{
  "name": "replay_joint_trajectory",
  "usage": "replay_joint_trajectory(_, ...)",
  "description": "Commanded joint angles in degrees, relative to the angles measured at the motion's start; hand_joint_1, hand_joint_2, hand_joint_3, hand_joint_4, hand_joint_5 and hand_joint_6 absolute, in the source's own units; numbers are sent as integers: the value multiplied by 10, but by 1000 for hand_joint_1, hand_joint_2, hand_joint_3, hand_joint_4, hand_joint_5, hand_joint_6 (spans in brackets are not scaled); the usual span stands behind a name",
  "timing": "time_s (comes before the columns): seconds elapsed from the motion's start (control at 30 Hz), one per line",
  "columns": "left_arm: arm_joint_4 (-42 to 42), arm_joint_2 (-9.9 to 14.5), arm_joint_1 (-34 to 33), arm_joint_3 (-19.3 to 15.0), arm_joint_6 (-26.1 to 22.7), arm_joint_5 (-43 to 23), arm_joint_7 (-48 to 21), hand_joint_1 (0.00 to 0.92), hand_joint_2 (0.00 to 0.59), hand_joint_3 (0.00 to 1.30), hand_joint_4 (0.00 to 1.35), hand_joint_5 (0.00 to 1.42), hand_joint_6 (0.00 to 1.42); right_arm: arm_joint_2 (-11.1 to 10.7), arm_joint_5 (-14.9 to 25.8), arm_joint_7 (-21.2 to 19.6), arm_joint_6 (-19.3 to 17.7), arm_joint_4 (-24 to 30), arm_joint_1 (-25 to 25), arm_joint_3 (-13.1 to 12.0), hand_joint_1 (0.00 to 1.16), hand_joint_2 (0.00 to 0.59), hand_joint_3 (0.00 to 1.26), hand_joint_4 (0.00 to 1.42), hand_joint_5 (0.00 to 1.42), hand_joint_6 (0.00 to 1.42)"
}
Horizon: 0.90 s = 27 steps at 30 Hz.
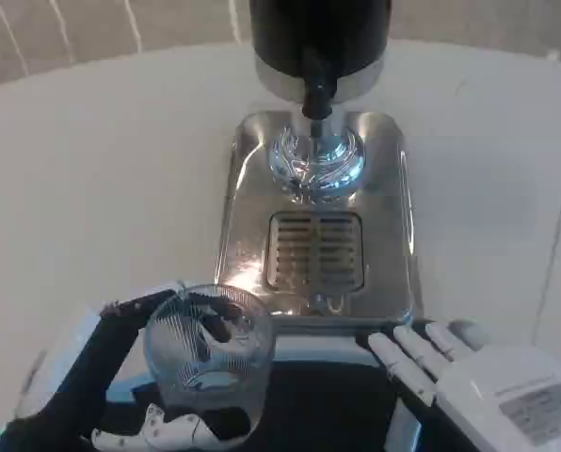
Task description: Grasp the cup under the faucet to collect the drink, then remove the cup.
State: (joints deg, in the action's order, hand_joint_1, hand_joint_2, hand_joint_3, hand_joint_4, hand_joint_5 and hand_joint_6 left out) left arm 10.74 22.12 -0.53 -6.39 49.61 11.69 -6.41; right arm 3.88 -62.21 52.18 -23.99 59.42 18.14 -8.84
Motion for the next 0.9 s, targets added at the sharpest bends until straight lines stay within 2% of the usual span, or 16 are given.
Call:
replay_joint_trajectory(0.03,3,5,-6,-8,2,-7,9,567,1,1005,1169,1325,637,27,-5,-3,2,6,-8,3,170,500,0,0,0,0)
replay_joint_trajectory(0.63,13,4,-15,-6,1,-1,9,567,1,1005,1169,1325,637,29,-12,-5,2,6,-3,12,166,495,0,0,0,0)
replay_joint_trajectory(0.8,27,-5,-33,-2,-5,10,19,567,1,1005,1169,1325,637,29,-13,1,4,6,-9,14,167,498,0,0,0,0)
replay_joint_trajectory(0.9,38,-19,-58,2,-17,22,36,567,1,1005,1169,1325,637,28,-17,6,9,6,-15,18,168,499,0,0,0,0)
